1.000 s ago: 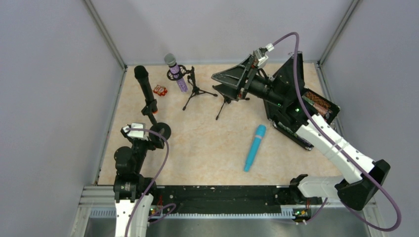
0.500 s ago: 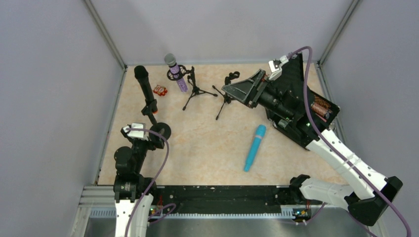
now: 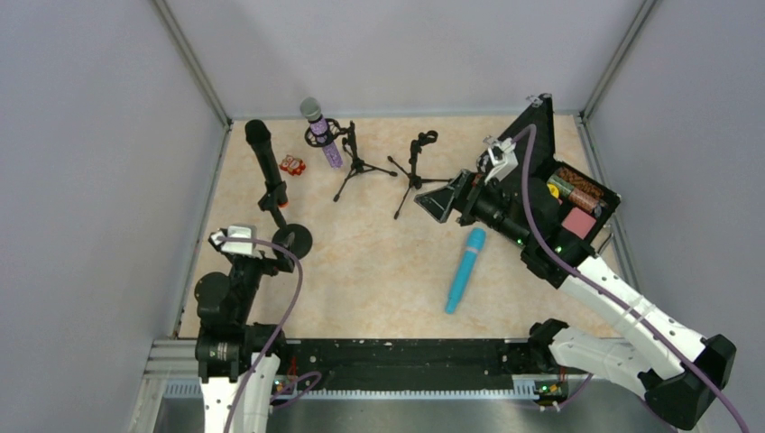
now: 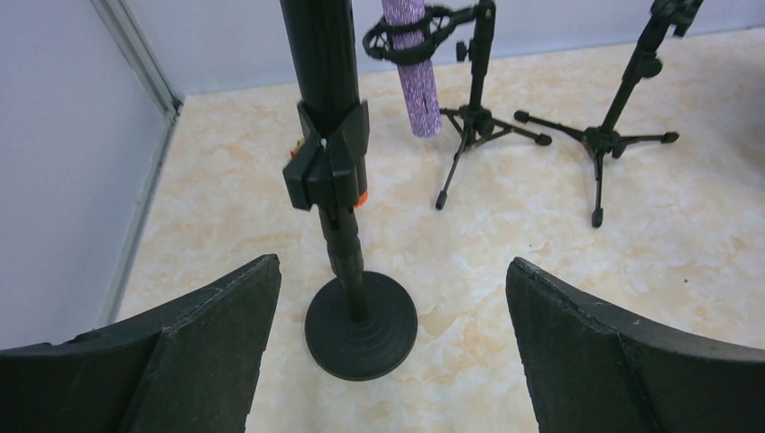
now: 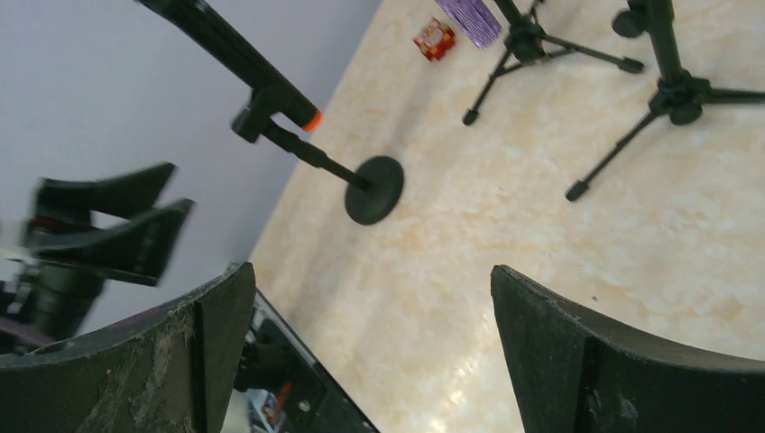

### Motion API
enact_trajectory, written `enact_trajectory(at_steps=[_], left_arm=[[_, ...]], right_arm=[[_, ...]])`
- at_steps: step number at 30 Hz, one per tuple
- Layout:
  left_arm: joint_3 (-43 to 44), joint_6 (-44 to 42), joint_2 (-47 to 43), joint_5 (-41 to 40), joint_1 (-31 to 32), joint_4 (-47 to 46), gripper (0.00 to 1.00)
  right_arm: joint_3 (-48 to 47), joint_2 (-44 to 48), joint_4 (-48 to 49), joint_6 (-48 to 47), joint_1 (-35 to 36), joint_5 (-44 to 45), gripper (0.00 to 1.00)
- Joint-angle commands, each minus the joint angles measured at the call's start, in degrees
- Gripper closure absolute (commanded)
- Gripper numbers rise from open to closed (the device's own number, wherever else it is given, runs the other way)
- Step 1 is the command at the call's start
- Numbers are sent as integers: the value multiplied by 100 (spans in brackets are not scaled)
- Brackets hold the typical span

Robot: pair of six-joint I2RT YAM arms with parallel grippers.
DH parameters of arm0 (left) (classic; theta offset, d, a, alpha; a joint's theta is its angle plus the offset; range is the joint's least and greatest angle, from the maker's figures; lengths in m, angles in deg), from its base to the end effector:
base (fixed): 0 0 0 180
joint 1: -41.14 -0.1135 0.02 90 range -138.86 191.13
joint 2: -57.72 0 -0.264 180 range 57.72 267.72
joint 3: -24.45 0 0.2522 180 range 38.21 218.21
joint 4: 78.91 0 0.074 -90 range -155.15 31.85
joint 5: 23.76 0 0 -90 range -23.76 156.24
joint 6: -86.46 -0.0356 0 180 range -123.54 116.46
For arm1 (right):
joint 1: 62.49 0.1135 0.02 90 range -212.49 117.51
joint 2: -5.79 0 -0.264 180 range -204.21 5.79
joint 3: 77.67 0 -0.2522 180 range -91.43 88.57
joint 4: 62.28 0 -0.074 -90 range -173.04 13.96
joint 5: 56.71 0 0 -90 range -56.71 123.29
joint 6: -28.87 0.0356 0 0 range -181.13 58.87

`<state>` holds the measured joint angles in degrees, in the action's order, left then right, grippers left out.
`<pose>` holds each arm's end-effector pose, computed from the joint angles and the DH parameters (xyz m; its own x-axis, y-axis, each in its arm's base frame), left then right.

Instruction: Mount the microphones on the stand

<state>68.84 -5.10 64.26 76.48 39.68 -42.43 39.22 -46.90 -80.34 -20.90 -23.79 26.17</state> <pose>0.0660 -0.0046 0.3009 0.0280 0.0275 -0.9992 0.1519 0.9879 0.0315 0.1661 0.1387 0.3546 -0.5418 0.3871 -0.7460 -0.4798 0.5863 0.6527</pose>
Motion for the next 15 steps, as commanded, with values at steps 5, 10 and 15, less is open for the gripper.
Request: enact_trajectory(at_steps=[5,10,15], left_arm=[[1752,75,1106,682,-2,508,1],[2974,751,2382,1684,7,646,1],[3320,1737,3140,2616,18,-547,1]], right_arm=[[910,225,-41,-753,-55,-74,1],[1368,231,-191,-802,-58,28,1],[1853,322,-190,-609,-55,-93,1]])
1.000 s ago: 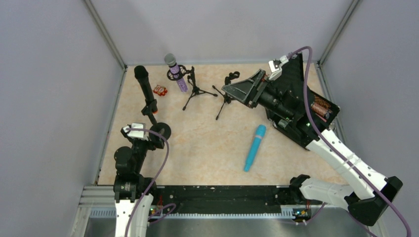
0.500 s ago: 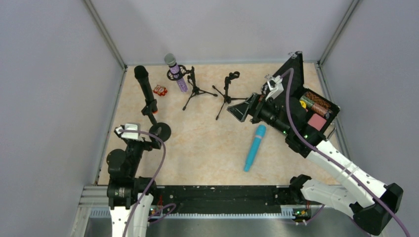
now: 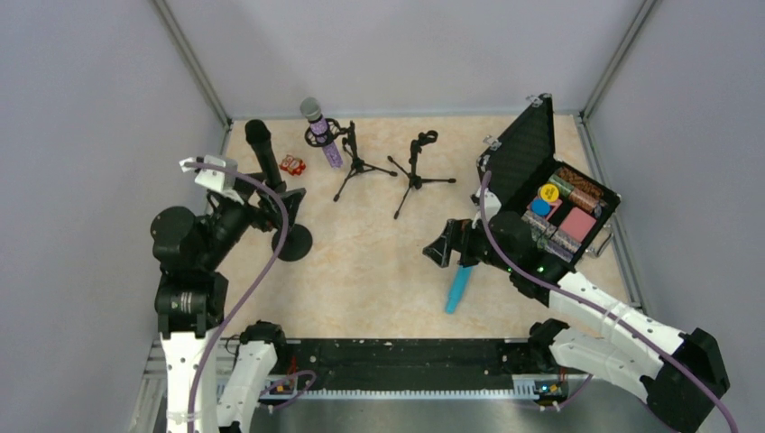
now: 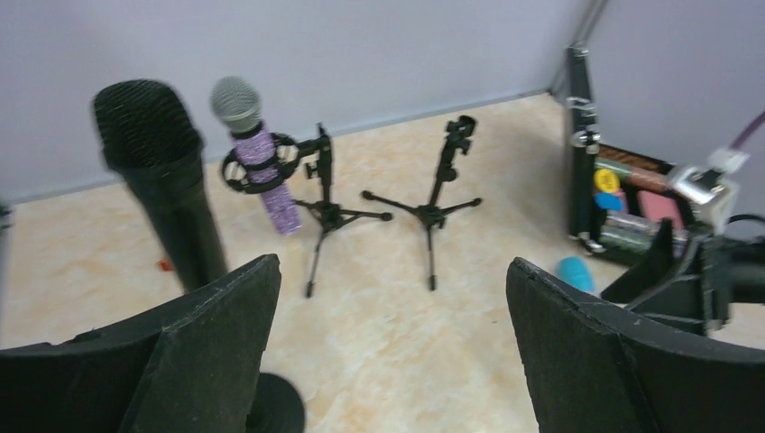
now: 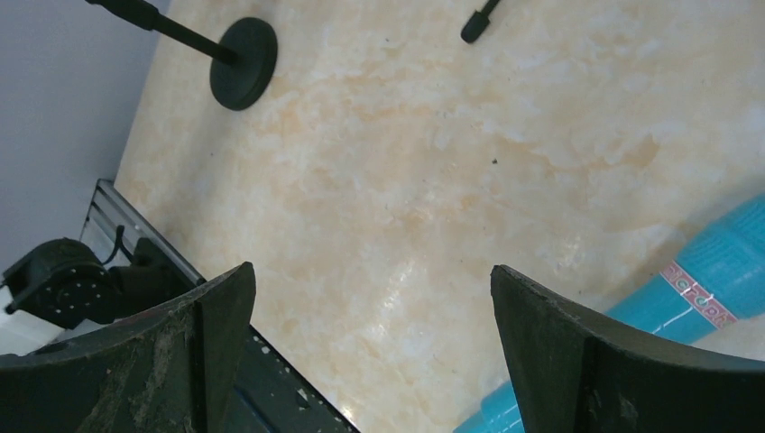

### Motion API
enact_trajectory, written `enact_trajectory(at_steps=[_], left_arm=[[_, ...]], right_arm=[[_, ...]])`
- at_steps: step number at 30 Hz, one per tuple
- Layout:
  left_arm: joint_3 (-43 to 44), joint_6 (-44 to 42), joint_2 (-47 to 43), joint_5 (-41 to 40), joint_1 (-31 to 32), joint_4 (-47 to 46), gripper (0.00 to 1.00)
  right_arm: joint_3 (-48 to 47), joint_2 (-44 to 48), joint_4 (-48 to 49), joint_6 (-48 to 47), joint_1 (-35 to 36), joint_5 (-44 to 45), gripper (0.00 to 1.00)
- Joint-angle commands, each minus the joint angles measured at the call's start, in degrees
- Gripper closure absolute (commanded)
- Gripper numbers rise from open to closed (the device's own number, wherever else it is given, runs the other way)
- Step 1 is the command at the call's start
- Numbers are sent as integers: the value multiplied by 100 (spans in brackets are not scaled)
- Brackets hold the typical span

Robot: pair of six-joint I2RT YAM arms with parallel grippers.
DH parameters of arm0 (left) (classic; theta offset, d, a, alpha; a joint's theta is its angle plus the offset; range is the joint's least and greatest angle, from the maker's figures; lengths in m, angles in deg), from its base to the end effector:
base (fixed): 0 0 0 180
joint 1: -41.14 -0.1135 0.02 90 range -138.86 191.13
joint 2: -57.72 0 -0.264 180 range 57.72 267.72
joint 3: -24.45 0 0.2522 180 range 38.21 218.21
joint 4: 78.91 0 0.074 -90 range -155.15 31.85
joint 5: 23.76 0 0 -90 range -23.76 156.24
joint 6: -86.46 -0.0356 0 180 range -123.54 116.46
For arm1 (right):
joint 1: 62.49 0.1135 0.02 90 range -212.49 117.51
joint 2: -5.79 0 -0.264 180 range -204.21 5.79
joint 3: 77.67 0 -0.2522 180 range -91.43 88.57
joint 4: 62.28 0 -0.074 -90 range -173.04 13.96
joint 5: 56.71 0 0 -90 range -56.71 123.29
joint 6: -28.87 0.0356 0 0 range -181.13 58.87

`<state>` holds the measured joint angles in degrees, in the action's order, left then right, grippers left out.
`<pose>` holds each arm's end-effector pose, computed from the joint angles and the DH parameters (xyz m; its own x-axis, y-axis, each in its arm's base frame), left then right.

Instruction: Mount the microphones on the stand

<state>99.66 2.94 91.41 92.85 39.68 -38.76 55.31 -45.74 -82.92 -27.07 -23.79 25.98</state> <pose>0.0953 -0.0135 0.4296 -0.0242 -0.1016 -0.9945 0.4248 0.8995 -0.1022 0.1580 0.1324 0.2539 -0.6724 0.1731 -0.7196 -0.4025 0.7305 0.5518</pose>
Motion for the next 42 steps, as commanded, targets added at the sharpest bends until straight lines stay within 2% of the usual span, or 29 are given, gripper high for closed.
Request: enact_trajectory(at_steps=[1,3,5,9,12,20,25,30,37,42], left_arm=[[237,1083,525,1057,38,-1195,1],[236,1355,739,1074,141,-1620,1],[247,1368,912,986,566,-1941,1],[517,514,1566,-97,1999,-1931,1],[788,184,2237,-499,2807,-1903,1],[1175,-178,4079,-1188,3983,-2513,1],[1056,-85,5186,-1526,4101,-3458,1],[991,-201,5953,-2215,4092,-4175,1],[1666,32,6886,-2912,3910,-4383,5],[2238,-77,7499,-3049,3855,-4346,8]], right_arm=[[279,256,64,5,-54,-110,1],[384,415,40,24,-60,-121,1],[466,584,27,30,-63,-119,1],[537,786,-112,-9,-101,-205,1],[531,838,-228,-87,-133,-379,1],[590,1290,-696,-157,-192,-390,1],[684,1562,-984,-231,-477,-629,1],[741,1629,-1102,-214,-800,-1049,1],[803,1593,-1109,-134,-864,-1149,1],[796,1565,-1106,-117,-876,-1080,1]])
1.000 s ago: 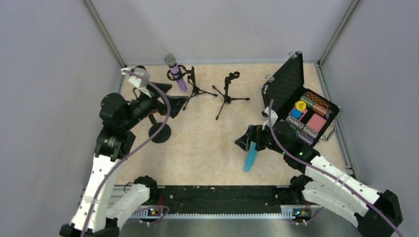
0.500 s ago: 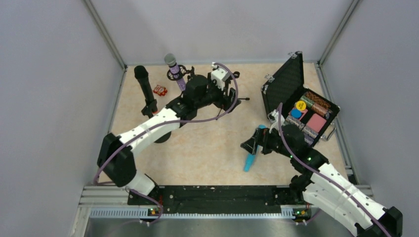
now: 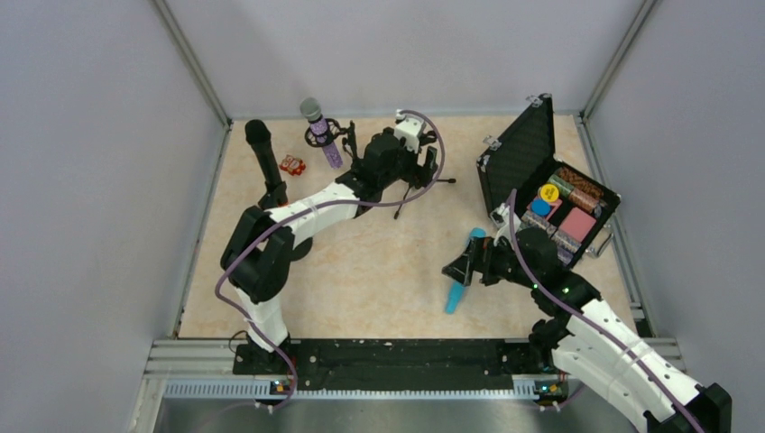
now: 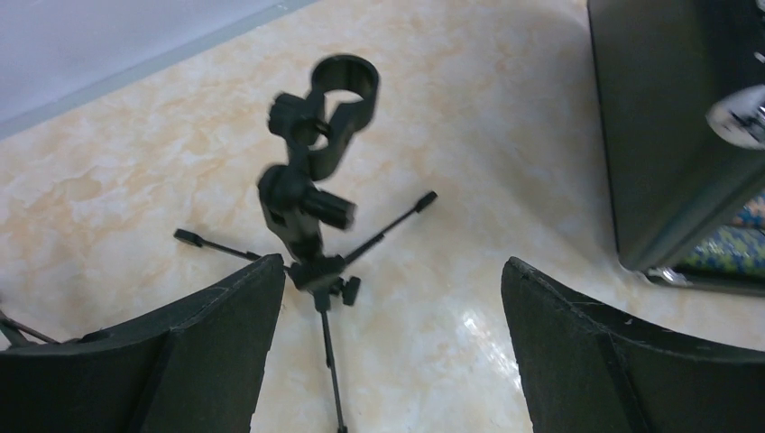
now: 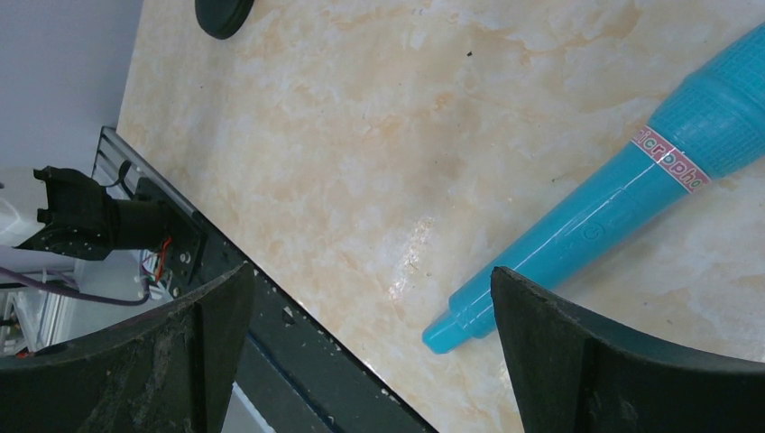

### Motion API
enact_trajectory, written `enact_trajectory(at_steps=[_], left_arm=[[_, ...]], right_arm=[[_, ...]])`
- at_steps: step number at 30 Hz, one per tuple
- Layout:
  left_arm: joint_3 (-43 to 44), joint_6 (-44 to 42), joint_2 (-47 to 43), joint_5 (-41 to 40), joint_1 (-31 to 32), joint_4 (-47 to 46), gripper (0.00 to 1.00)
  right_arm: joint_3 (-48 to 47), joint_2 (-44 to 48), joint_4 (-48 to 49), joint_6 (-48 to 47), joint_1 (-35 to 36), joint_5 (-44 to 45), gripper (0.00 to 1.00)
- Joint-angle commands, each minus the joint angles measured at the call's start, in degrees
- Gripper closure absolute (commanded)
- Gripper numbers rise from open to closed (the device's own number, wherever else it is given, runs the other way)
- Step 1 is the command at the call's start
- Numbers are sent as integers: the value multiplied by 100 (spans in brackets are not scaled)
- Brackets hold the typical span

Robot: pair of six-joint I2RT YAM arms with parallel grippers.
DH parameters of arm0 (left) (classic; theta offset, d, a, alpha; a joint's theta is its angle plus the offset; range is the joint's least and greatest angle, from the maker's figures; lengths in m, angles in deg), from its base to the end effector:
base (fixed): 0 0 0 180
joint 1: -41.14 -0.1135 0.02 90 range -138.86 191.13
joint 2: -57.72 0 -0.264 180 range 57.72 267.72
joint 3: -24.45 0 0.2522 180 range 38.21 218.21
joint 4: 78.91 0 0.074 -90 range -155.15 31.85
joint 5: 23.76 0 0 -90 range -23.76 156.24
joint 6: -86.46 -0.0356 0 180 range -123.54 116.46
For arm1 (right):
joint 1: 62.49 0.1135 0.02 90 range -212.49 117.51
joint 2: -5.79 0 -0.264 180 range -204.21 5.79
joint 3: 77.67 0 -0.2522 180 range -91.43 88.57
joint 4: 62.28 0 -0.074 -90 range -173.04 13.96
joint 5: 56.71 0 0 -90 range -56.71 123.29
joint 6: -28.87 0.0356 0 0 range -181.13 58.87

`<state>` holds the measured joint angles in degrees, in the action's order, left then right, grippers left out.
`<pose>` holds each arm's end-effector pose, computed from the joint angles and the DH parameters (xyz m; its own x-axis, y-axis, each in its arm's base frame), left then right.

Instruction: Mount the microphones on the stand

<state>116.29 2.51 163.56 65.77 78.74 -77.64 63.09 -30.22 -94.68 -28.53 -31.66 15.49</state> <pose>0.3508 -0.2698 0.2776 -0.2711 0.0758 -0.9596 0.5785 0.8096 -0.0995 0.1253 0.0875 0.2303 -0.7390 0.1564 -0.6553 -0.3787 0.7081 0.5960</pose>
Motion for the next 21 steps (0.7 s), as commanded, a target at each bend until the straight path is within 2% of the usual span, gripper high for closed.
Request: enact_trajectory(at_steps=[1,5,7,9,11,14,18,21], left_arm=[[697,-75,396,-420,-56,-430,8],[949,-97,788,-427,-127,-454,12],[941,-134,885,-381,-158,-600,17],[926,-274,954,-227,-180,-669,34],[866,-351,978,-64,-185,-736,45],[709,-405,972,234,-191,-868,67],[635,-420,910,580,-181,-868,87],[629,-428,786,882,-172,-752,97]], right_arm=[[10,-9,78,35,-93,-28,1],[-100,-153,88,1,-97,-41,1],[-139,-192,111,-5,-108,-37,1],[-171,-214,131,-10,-109,-39,1],[-224,-245,137,-30,-111,-41,1],[-281,-283,124,-68,-115,-24,1],[-354,-350,116,-91,-127,-24,1],[-440,-363,79,-114,-129,-22,1]])
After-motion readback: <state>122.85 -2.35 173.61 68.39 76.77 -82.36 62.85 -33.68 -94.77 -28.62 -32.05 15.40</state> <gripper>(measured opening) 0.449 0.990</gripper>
